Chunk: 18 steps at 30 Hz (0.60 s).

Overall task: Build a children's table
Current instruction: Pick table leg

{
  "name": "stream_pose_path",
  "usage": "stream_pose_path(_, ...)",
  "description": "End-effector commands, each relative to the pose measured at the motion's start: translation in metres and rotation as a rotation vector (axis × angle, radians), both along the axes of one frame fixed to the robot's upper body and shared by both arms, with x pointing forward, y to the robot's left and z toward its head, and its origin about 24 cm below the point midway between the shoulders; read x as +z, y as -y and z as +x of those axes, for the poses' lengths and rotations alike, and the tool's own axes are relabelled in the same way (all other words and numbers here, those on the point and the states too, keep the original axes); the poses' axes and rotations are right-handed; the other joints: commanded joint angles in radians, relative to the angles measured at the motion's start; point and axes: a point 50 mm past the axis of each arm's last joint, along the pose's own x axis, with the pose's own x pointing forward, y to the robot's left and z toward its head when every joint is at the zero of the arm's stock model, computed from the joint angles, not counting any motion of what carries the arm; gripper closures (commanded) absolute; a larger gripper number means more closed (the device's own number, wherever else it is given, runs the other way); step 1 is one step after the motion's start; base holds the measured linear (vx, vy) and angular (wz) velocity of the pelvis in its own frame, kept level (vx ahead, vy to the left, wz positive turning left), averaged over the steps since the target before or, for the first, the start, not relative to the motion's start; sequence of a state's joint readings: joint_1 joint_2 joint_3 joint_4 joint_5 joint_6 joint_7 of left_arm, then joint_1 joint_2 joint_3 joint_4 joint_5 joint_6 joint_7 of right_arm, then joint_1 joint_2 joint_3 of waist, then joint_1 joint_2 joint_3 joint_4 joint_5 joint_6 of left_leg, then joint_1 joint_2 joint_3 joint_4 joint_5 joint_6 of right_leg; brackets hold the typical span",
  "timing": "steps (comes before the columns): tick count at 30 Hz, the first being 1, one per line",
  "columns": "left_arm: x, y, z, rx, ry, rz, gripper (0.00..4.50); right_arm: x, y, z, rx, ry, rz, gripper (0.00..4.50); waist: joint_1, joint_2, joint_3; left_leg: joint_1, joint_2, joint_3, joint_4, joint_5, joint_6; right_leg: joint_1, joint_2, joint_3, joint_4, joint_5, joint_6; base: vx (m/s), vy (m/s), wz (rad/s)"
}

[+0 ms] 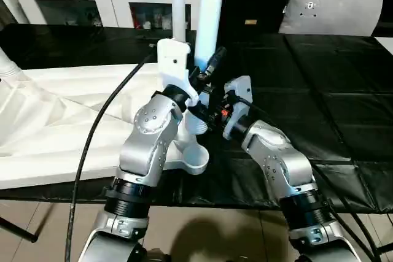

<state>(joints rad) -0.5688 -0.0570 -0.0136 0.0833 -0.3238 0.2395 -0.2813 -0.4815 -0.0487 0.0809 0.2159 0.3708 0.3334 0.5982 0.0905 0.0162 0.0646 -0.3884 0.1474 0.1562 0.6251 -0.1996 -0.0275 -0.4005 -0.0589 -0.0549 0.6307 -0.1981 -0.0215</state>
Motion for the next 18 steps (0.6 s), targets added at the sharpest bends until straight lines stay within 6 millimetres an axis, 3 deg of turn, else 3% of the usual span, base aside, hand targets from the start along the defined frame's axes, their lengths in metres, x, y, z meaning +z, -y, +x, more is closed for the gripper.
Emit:
stream_pose_path(1, 0.004, -0.004, 0.003, -0.071, -0.041, -0.059, 2.65, 0.014, 0.015, 0.000, 0.034, 0.037, 0.060, 1.69, 0.002, -0.004, -0.075, 0.014, 0.076, -0.022, -0.077, -0.120, 0.034, 0.058, -0.096, 0.054, -0.070, -0.081, -0.230, 0.000, 0.000, 0.00)
stream_pose_path(8, 0.006, -0.016, 0.002, -0.286, -0.081, -0.109, 2.66, 0.025, 0.054, -0.011, 0.190, -0.012, 0.104, 1.08, 0.008, -0.006, -0.074, 0.013, 0.073, -0.022, -0.074, -0.097, 0.061, 0.061, -0.094, 0.053, -0.074, -0.098, -0.219, 0.000, 0.000, 0.00)
stream_pose_path(12, 0.010, -0.021, -0.002, -0.441, -0.092, -0.137, 2.66, 0.038, 0.071, -0.020, 0.310, -0.040, 0.209, 0.73, 0.005, -0.006, -0.075, 0.014, 0.072, -0.021, -0.072, -0.086, 0.069, 0.061, -0.093, 0.051, -0.073, -0.102, -0.234, 0.000, 0.000, 0.00)
stream_pose_path(18, 0.019, -0.024, -0.010, -0.611, -0.071, -0.133, 2.66, 0.040, 0.077, -0.026, 0.408, -0.055, 0.162, 0.17, 0.010, -0.008, -0.072, 0.014, 0.073, -0.020, -0.073, -0.102, 0.054, 0.059, -0.094, 0.049, -0.078, -0.155, -0.232, 0.000, 0.000, 0.00)
